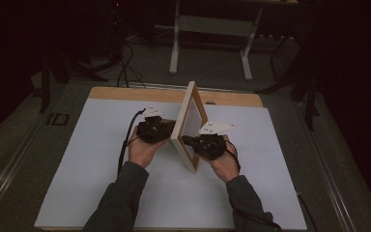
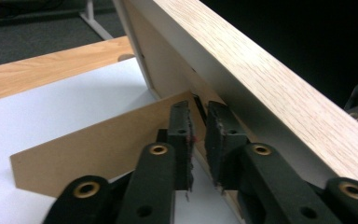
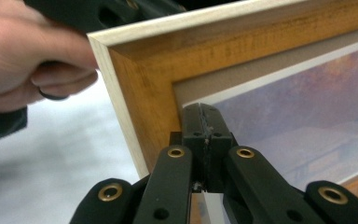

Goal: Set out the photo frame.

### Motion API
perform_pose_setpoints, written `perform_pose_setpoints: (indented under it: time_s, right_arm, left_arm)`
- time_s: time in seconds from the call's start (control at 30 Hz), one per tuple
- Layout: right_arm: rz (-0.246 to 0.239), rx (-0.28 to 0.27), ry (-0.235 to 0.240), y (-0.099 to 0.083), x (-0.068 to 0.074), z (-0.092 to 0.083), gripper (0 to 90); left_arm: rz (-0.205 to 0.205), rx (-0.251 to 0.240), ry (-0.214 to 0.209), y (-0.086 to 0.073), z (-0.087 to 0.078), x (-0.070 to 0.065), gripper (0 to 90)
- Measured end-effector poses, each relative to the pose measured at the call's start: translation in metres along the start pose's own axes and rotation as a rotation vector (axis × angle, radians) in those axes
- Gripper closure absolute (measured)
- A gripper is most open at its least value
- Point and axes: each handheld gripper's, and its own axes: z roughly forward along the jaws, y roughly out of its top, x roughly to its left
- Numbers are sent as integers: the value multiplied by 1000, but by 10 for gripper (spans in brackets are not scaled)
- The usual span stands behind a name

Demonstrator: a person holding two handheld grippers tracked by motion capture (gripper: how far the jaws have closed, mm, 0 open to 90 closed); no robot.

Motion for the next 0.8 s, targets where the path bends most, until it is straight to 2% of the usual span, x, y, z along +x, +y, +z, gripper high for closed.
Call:
perform_pose_setpoints:
  time_s: [0.1, 0.13, 0.23, 0.5, 0.63, 0.7, 0.8]
  right_arm:
    - [0, 6, -3, -1, -1, -1, 897]
    - [-4, 8, -8, -2, -2, -2, 896]
    - [0, 10, -12, -4, -4, -4, 885]
    - [21, 23, -24, -10, -11, -7, 831]
    - [30, 26, -32, -13, -15, -9, 791]
    - [27, 27, -33, -14, -15, -10, 791]
    - [32, 30, -34, -16, -17, -11, 731]
  left_arm:
    - [-10, -8, -3, 0, -2, 1, 757]
    - [-24, -18, -21, 1, -7, 5, 731]
    - [-37, -25, -32, 2, -12, 6, 700]
    - [-49, -37, -14, 4, -22, 7, 614]
    - [-69, -79, -17, 7, -29, 6, 556]
    - [-69, -79, -17, 7, -29, 6, 544]
    - [-72, -93, -10, 10, -33, 4, 522]
